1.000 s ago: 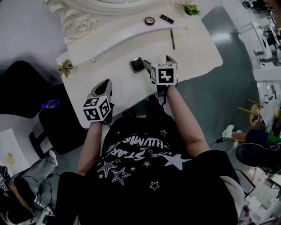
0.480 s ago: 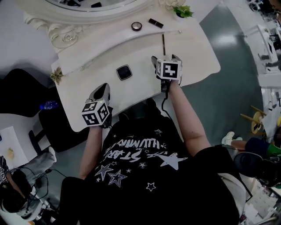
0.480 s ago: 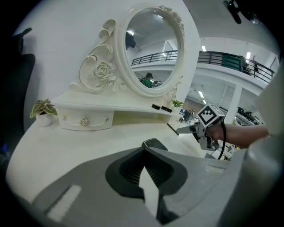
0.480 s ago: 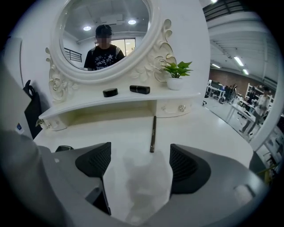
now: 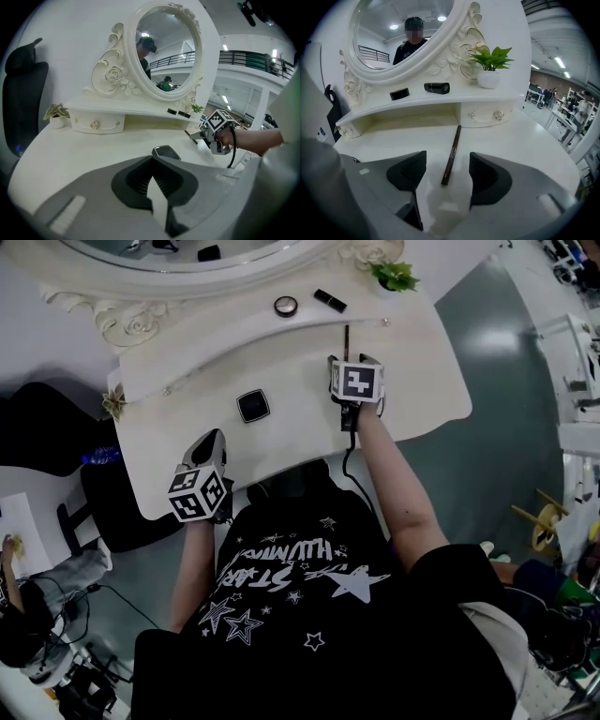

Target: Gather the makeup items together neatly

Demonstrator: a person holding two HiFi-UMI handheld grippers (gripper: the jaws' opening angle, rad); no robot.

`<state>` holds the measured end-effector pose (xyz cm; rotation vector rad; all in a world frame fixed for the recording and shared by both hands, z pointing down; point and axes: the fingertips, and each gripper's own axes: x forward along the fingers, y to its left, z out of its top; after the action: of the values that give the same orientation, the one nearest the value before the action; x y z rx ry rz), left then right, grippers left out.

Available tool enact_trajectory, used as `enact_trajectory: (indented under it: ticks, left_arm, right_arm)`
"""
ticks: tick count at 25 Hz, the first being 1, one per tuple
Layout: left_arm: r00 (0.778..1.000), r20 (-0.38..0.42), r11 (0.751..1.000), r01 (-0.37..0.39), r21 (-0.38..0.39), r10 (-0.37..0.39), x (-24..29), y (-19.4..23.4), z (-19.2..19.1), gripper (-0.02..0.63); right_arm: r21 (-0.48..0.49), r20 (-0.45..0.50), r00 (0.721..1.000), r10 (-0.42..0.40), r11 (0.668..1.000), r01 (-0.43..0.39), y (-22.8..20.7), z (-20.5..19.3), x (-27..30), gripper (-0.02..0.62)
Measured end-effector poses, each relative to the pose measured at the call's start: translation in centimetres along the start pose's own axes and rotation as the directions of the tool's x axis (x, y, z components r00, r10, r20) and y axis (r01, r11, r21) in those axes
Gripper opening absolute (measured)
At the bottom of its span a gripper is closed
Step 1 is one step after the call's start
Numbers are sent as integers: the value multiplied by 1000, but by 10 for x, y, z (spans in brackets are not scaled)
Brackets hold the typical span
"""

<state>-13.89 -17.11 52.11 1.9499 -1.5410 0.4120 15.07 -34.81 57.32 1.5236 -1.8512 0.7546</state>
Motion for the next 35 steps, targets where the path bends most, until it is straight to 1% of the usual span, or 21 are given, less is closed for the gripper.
enact_trajectory:
  ticks: [5,8,9,13,18,19,21,22,24,27,31,35]
  left_arm:
    - [999,7,999,-40,-18,40,0,-1,1,2]
    - [998,12,998,-55,-29,55,0,0,2,2]
    - [998,13,998,-59,-33,59,0,-1,2,2]
    - [997,19,997,-71,-43,72,0,-2,2,2]
    - [996,28,995,-80,-51,82,0,-3,3,2]
    - [996,30,995,-80,-52,82,-1,-3,3,2]
    - [996,33,995,-80,-53,82,-1,-3,3,2]
    - [996,34,995,-80,-53,81,-2,-3,3,2]
    - [996,38,995,-79,-53,81,-3,-1,4,2]
    - [996,40,996,-77,-53,80,-6,2,5,2]
    - [997,41,996,-67,-53,69,-8,9,6,2]
    - [998,46,998,-43,-43,45,-9,13,8,2]
  right_arm:
    - [-16,-15,999,28,999,-28,1,6,11,281]
    - [-18,-23,999,35,999,-35,0,7,17,271]
    - [-16,-26,999,34,999,-34,-1,7,18,265]
    - [-20,-30,999,13,1000,-14,-8,7,19,208]
    - [-50,-18,1000,11,999,-12,-7,8,18,182]
    - [-58,-18,1000,13,998,-14,-5,8,18,161]
    - [-75,-24,1000,13,997,-14,0,7,19,88]
    - [-85,-27,1000,10,996,-12,2,7,20,69]
    - [-99,-26,1000,8,995,-11,4,7,23,67]
    - [-87,-26,1000,1,996,-3,2,8,21,67]
    - [-63,-28,998,-50,997,48,-9,9,10,67]
    - [-32,7,999,-42,999,42,-4,15,-1,67]
